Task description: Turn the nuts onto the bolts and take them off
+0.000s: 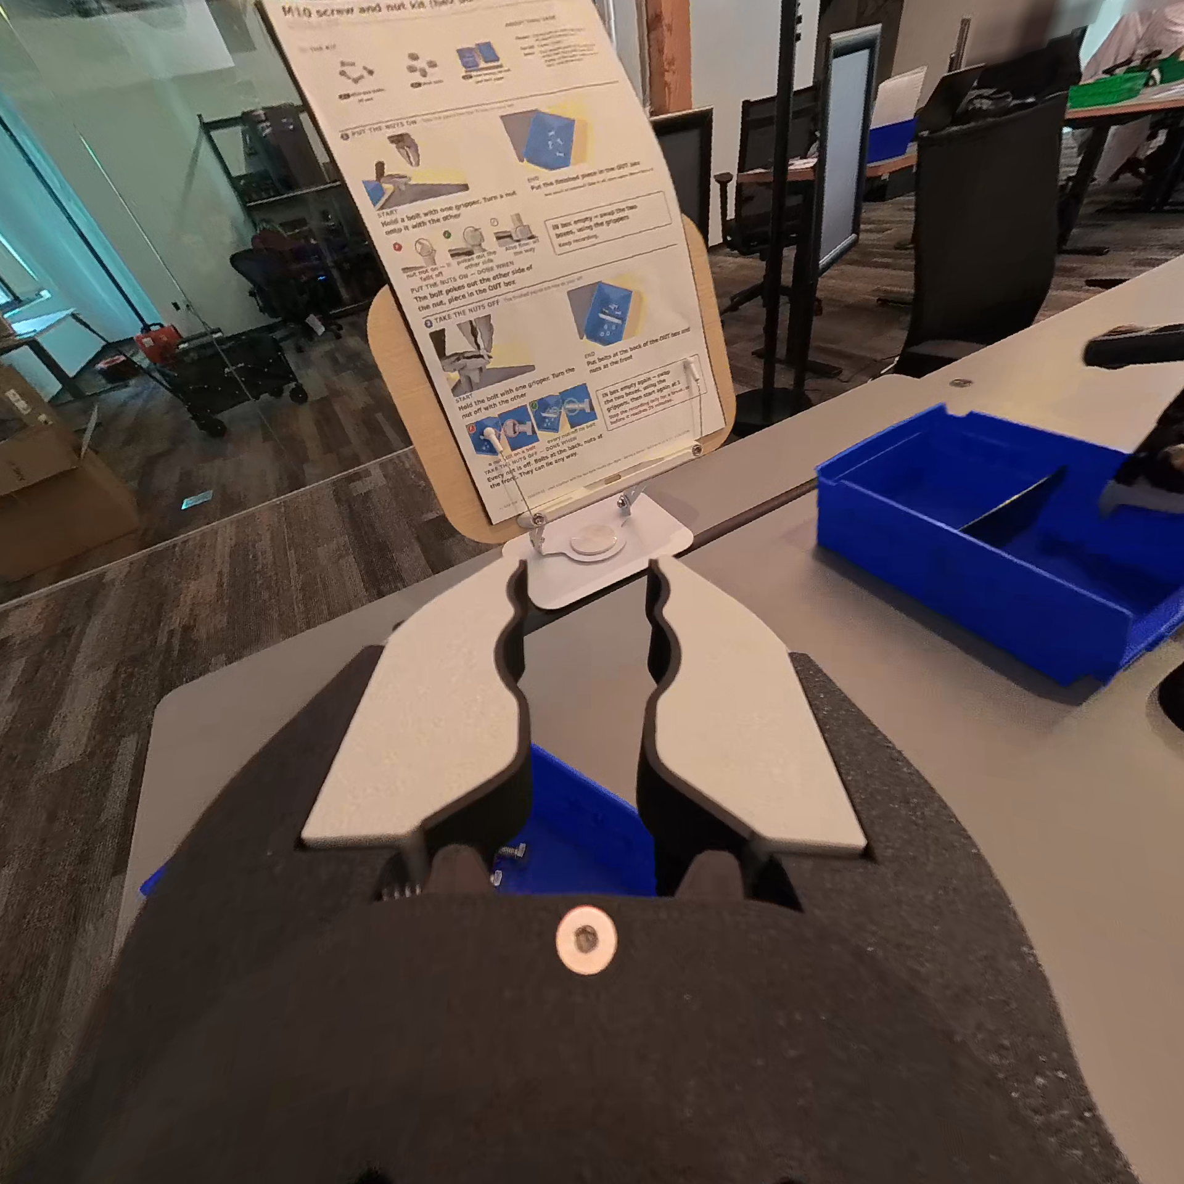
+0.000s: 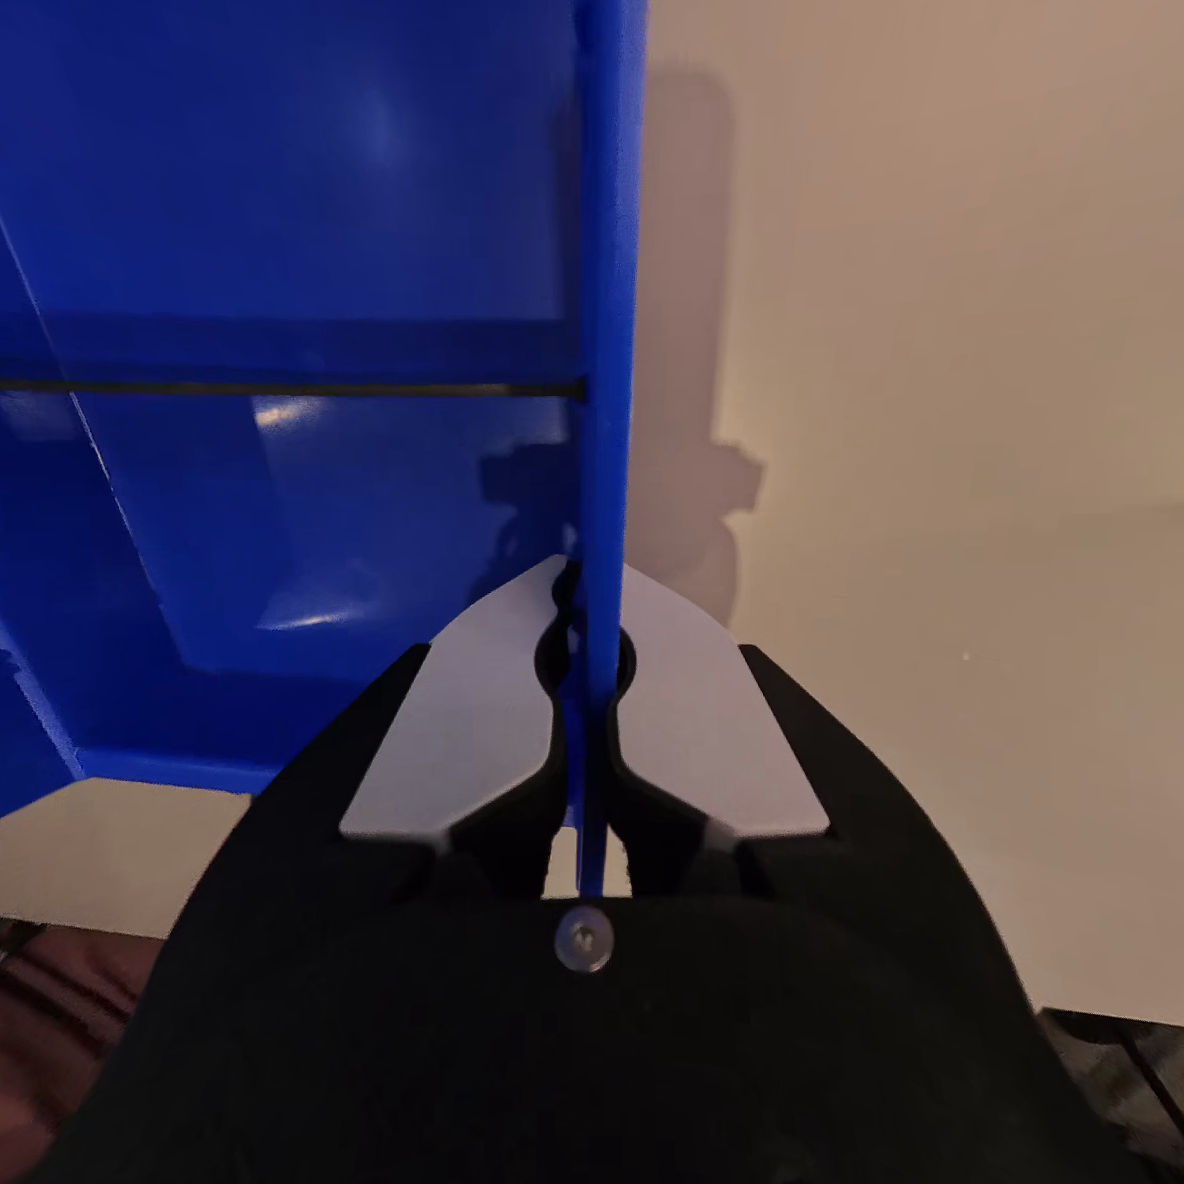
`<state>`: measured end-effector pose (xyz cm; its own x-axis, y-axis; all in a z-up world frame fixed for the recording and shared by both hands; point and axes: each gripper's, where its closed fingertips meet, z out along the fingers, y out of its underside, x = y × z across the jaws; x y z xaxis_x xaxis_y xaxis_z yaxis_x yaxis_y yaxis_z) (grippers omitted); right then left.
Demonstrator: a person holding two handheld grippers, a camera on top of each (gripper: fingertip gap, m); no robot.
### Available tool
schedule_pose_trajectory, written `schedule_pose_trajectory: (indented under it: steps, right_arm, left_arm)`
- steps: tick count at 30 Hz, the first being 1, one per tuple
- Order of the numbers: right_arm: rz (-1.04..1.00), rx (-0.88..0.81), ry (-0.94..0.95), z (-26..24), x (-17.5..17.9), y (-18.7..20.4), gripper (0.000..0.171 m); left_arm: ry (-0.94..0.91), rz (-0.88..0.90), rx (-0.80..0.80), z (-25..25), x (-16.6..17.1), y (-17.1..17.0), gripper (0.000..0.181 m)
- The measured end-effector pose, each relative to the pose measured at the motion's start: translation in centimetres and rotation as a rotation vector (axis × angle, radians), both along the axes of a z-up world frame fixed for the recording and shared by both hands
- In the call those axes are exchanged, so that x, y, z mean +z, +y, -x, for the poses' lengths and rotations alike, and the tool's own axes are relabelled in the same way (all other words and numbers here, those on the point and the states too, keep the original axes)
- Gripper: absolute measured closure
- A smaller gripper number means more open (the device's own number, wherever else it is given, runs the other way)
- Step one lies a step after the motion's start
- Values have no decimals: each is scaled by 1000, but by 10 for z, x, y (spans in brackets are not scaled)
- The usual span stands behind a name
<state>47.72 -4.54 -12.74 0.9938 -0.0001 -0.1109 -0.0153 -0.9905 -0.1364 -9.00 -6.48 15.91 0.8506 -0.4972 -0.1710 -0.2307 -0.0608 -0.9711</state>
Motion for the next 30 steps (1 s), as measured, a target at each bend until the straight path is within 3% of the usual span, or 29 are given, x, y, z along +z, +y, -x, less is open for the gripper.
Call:
schedule_pose_trajectory:
  steps: [5,10,13,15,20,26,30]
  right_arm:
    - [4,-50,1,-30,-1,-13,164]
    - [-30,-33,13,-35,-1,-14,164]
    - [-119,22,-137,-48,9,-7,142]
    - [-219,21,-238,-57,27,1,131]
    - [-571,-9,-344,-52,105,22,127]
    - [-895,68,-238,11,194,30,127]
    - [-968,113,-120,51,217,38,128]
  left_arm:
    - [15,47,104,27,-10,15,146]
    - [26,192,367,111,-39,28,144]
    - [54,373,545,171,-77,23,145]
    - [47,480,623,201,-101,19,140]
    - [-54,669,596,224,-147,28,145]
    - [3,874,663,239,-196,34,141]
    - [73,1054,650,236,-233,32,145]
